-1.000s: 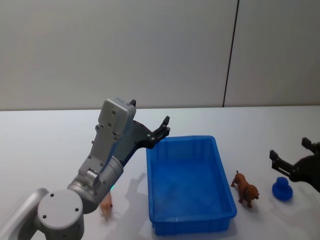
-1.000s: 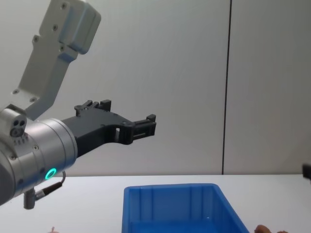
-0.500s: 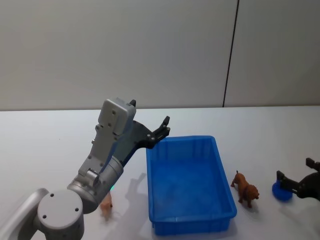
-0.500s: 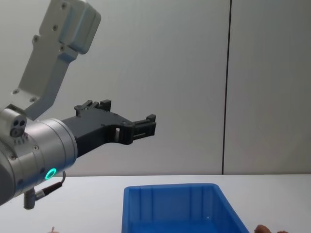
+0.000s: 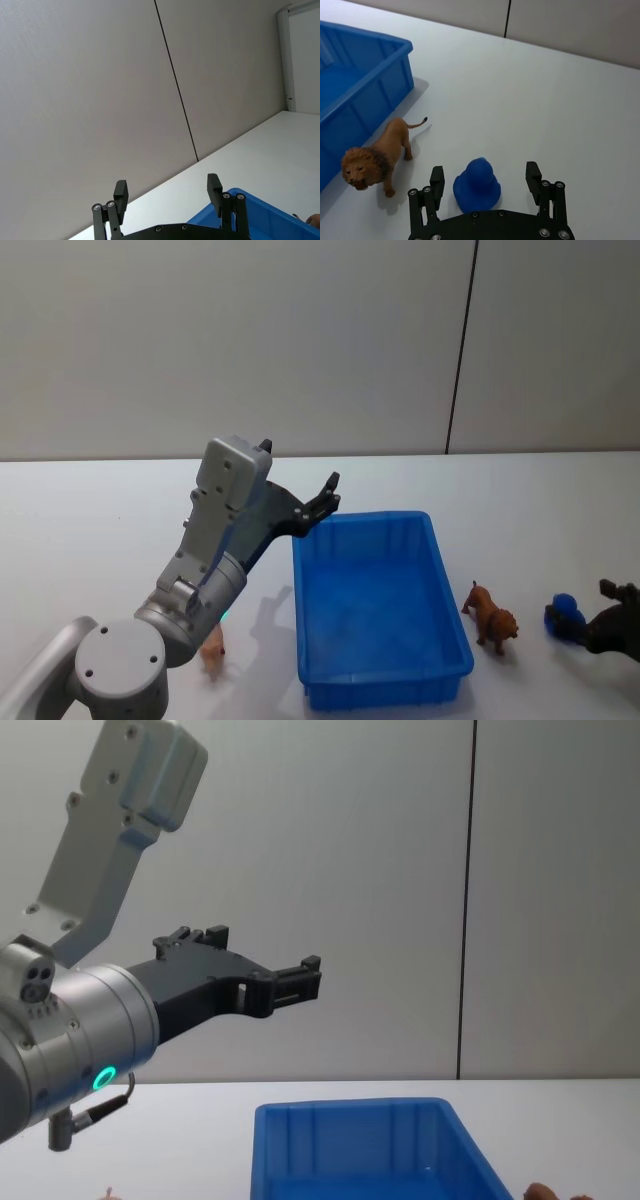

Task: Pick up the two dolls from the table and place them into the box.

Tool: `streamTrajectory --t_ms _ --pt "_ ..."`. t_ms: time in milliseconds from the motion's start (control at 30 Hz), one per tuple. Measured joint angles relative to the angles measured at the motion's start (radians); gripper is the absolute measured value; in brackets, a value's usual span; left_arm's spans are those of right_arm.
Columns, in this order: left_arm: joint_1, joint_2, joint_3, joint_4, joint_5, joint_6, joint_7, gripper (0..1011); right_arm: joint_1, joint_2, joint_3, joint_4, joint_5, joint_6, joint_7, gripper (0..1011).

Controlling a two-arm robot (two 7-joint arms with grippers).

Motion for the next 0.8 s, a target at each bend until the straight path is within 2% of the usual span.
streamTrajectory --t_ms 567,700,767,800 --pt "0.000 0.000 0.000 0.000 0.000 0.000 0.000 1001 0.038 -0.012 -0.015 0.063 -0.018 0.046 0.044 1001" --pt "0.000 0.000 0.000 0.000 0.000 0.000 0.000 1001 0.044 -0.014 -0.017 0.072 -0.020 0.052 0.049 943" --pt "0.000 0.000 0.000 0.000 0.000 0.000 0.000 1001 0.049 -0.016 -0.018 0.079 -0.022 0.056 0.053 847" --pt "0.000 0.000 0.000 0.000 0.000 0.000 0.000 1001 0.050 -0.016 -0.019 0.080 -0.022 0.057 0.054 847"
